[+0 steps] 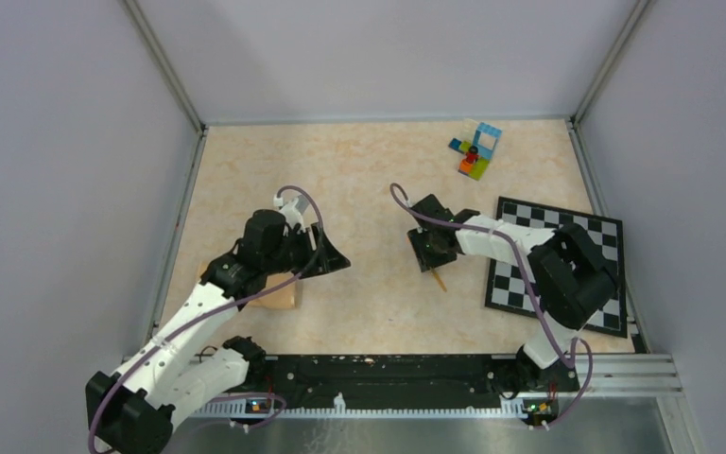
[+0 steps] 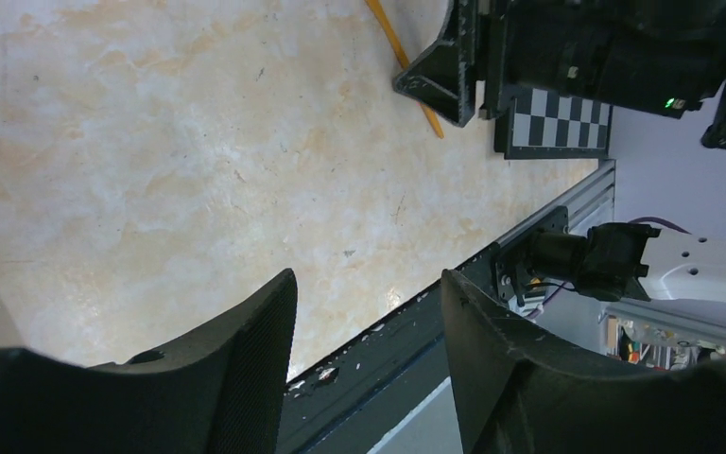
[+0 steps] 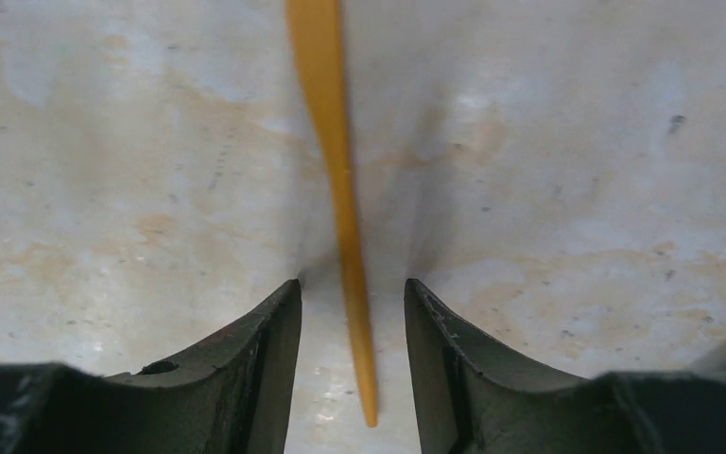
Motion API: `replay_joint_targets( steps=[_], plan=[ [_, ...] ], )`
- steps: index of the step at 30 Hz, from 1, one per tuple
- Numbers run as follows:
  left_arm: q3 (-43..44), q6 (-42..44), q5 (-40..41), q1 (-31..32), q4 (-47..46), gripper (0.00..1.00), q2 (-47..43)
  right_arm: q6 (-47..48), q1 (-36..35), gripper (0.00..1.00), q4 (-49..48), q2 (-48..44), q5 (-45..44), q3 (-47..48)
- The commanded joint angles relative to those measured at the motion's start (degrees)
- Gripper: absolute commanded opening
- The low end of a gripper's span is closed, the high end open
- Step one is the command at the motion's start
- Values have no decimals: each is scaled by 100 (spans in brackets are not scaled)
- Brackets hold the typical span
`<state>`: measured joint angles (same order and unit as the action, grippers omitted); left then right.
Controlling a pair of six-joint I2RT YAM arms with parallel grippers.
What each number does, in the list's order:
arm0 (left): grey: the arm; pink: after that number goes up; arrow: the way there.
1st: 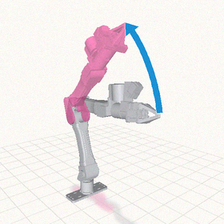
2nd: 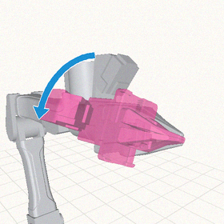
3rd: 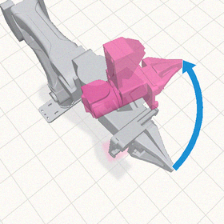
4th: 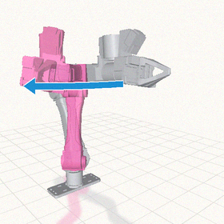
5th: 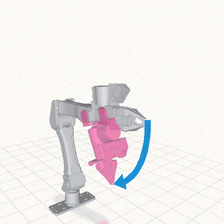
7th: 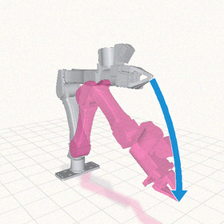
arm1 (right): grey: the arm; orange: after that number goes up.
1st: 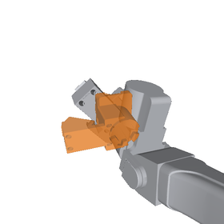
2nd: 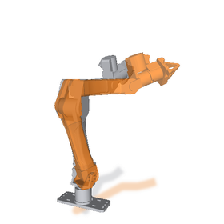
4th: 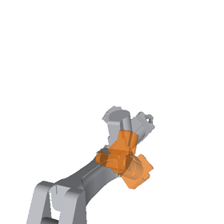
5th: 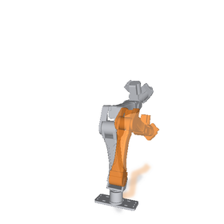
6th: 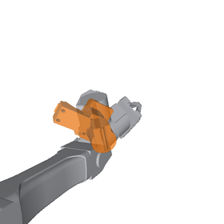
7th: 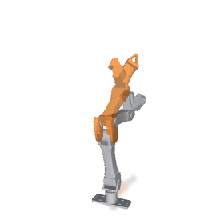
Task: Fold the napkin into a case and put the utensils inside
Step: Pick up the knife from the center of the board.
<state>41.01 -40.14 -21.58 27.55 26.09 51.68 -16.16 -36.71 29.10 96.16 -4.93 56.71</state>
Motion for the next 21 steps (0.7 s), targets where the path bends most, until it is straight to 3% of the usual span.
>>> replay_joint_targets(
  steps=[1,4,8,11,15,18,21],
  plan=[
    [-42,-129,36,31,-124,62,-309,-19,-487,40,-379,253,18,52],
    [-84,-227,118,29,32,61,-388,61,-679,15,-500,498,73,156],
    [-98,-1694,1517,11,1182,51,-593,448,-1266,0,-863,561,214,183],
    [-354,-2744,2091,-3,1562,53,-1111,709,-1762,0,-1394,487,830,120],
    [-1018,-3636,1814,4,989,58,-1774,638,-1998,0,-1848,443,1458,109],
    [-1416,-4215,1167,9,517,58,-1592,484,-1998,0,-2079,376,1742,109],
    [-1468,-4567,594,40,320,60,-873,375,-1998,0,-2225,393,1853,128]
  ],
)
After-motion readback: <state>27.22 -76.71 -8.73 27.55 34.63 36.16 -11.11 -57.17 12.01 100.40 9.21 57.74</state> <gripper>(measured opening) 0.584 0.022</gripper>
